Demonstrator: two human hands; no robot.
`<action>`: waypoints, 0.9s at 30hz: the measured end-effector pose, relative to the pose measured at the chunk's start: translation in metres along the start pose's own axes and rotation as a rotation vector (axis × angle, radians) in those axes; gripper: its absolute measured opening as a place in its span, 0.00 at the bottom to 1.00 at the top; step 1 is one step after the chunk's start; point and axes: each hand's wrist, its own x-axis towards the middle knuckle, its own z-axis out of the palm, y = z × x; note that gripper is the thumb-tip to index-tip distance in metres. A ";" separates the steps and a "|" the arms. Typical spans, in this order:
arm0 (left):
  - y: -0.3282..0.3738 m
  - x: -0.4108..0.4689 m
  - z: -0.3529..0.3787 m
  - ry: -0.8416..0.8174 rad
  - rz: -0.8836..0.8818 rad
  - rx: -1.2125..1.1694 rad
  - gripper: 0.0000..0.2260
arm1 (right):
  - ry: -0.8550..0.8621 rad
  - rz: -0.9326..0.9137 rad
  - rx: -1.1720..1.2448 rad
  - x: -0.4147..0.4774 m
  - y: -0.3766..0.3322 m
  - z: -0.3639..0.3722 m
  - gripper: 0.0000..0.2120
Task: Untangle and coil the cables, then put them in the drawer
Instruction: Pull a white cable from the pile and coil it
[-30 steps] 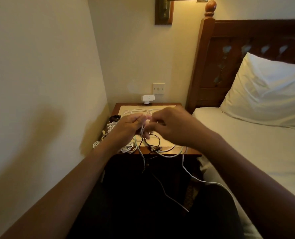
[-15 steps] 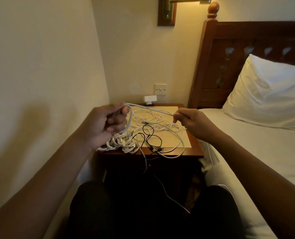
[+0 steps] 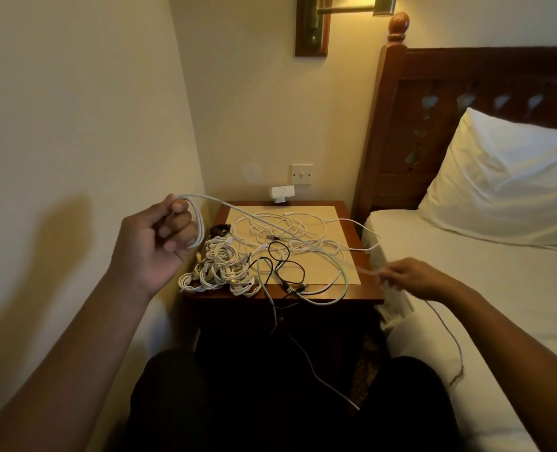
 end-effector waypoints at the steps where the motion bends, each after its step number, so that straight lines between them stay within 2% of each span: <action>1: 0.000 -0.001 0.006 -0.029 -0.024 0.043 0.19 | -0.115 0.015 -0.034 -0.001 -0.001 0.003 0.13; 3: -0.004 -0.003 0.020 -0.089 -0.085 0.136 0.18 | -0.250 -0.025 -0.081 -0.003 -0.013 0.009 0.15; 5: -0.016 -0.004 0.034 -0.138 -0.141 0.206 0.15 | -0.254 -0.128 -0.054 -0.009 -0.042 0.014 0.23; 7: -0.033 -0.003 0.047 -0.173 -0.179 0.251 0.13 | -0.203 -0.285 0.133 -0.021 -0.085 0.020 0.28; 10: -0.055 0.000 0.063 -0.171 -0.204 0.234 0.13 | -0.185 -0.441 0.423 -0.044 -0.146 0.040 0.27; 13: -0.055 0.008 0.070 -0.059 -0.126 0.097 0.13 | -0.138 -0.479 0.381 -0.058 -0.173 0.073 0.16; 15: -0.047 0.017 0.065 0.002 -0.036 0.043 0.13 | -0.163 -0.438 0.287 -0.070 -0.177 0.093 0.13; 17: -0.043 0.023 0.053 0.034 0.032 0.148 0.13 | -0.229 -0.456 0.180 -0.088 -0.183 0.103 0.13; 18: -0.044 0.023 0.046 0.043 0.049 0.279 0.13 | -0.223 -0.496 0.128 -0.096 -0.188 0.105 0.14; 21: -0.061 0.011 0.031 -0.005 0.008 0.874 0.15 | -0.102 -0.561 0.054 -0.111 -0.204 0.084 0.16; 22: -0.066 0.006 0.028 -0.030 -0.031 0.999 0.16 | -0.050 -0.561 0.044 -0.110 -0.206 0.072 0.15; 24: -0.072 -0.004 0.025 -0.093 -0.135 0.998 0.17 | 0.076 -0.558 0.039 -0.101 -0.207 0.047 0.13; 27: -0.078 -0.020 0.027 -0.254 -0.224 0.792 0.21 | 0.260 -0.550 0.113 -0.079 -0.199 0.019 0.08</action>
